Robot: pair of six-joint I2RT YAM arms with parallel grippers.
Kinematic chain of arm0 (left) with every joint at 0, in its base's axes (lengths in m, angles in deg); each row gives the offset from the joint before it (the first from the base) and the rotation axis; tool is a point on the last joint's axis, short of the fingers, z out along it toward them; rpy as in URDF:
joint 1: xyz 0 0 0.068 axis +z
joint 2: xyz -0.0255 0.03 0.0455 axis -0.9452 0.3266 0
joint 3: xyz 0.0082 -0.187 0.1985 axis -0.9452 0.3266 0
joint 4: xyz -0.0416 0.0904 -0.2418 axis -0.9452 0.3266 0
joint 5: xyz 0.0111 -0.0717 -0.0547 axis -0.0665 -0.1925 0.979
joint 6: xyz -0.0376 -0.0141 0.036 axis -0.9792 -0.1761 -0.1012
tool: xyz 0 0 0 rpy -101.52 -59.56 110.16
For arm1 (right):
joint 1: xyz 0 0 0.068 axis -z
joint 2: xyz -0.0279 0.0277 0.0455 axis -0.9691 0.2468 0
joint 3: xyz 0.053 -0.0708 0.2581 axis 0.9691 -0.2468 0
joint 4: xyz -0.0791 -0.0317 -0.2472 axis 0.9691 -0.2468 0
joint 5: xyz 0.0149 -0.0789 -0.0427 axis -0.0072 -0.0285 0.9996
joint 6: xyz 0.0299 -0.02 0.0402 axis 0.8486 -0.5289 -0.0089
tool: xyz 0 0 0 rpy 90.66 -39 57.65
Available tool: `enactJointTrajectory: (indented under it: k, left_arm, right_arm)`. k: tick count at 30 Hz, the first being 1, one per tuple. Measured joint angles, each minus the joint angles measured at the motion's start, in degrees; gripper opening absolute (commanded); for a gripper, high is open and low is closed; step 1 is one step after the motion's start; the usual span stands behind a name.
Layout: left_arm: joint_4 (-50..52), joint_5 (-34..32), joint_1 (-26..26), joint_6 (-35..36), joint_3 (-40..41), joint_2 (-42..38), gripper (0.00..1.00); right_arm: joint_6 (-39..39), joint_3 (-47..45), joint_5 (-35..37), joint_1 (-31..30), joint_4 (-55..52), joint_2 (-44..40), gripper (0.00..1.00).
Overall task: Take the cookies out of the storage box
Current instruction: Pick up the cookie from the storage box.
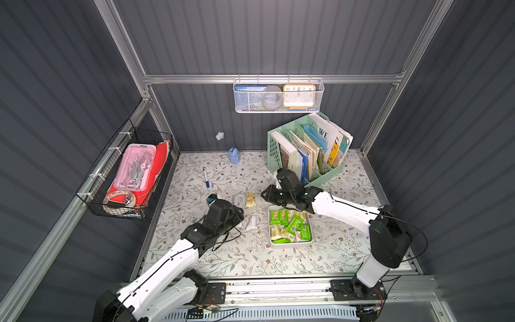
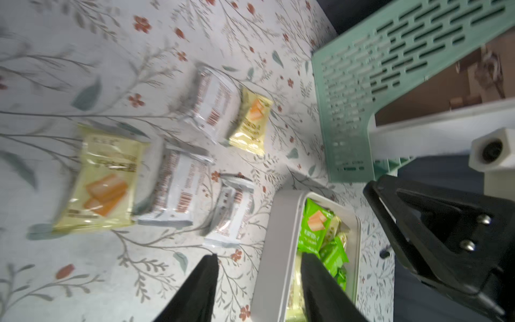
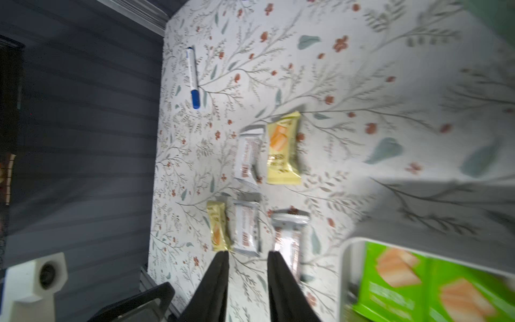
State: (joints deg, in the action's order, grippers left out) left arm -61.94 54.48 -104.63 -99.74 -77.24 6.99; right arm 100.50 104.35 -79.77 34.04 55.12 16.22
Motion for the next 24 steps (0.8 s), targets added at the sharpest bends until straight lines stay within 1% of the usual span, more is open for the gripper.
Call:
enactJointTrajectory:
  k: [2,5,9,11,13,17,21,24]
  left_arm:
    - [-1.4,-0.6,-4.0,0.3,-2.3,4.2,0.52]
    - [-4.1,-1.8,-7.6,0.3,-4.6,10.1,0.50]
    - [-7.8,-2.8,-9.5,-0.5,-6.0,16.9,0.50]
    - [-9.1,-3.0,-9.6,-1.1,-6.2,19.6,0.51]
    - [-10.0,-3.4,-9.6,-2.0,-6.4,22.1,0.54]
    - [-11.1,-3.5,-9.6,-3.5,-6.4,24.8,0.58]
    - [-12.9,-3.2,-9.6,-4.3,-6.4,25.6,0.59]
    - [-14.7,-2.6,-9.6,-4.5,-6.4,26.0,0.58]
  right_arm:
    - [-0.8,-4.3,1.1,1.3,-1.6,-4.2,0.29]
    - [-1.9,-9.4,2.5,2.4,-3.7,-9.6,0.33]
    - [-3.7,-14.2,3.9,3.1,-4.9,-13.5,0.42]
    - [-4.8,-15.0,4.0,3.3,-5.9,-13.2,0.45]
    - [-6.1,-14.8,3.9,3.4,-7.1,-11.9,0.48]
    - [-8.0,-14.2,3.6,3.4,-8.8,-7.8,0.51]
    - [-9.2,-14.0,3.0,3.8,-9.3,-4.2,0.51]
    - [-9.5,-14.0,1.6,4.7,-7.7,-2.4,0.49]
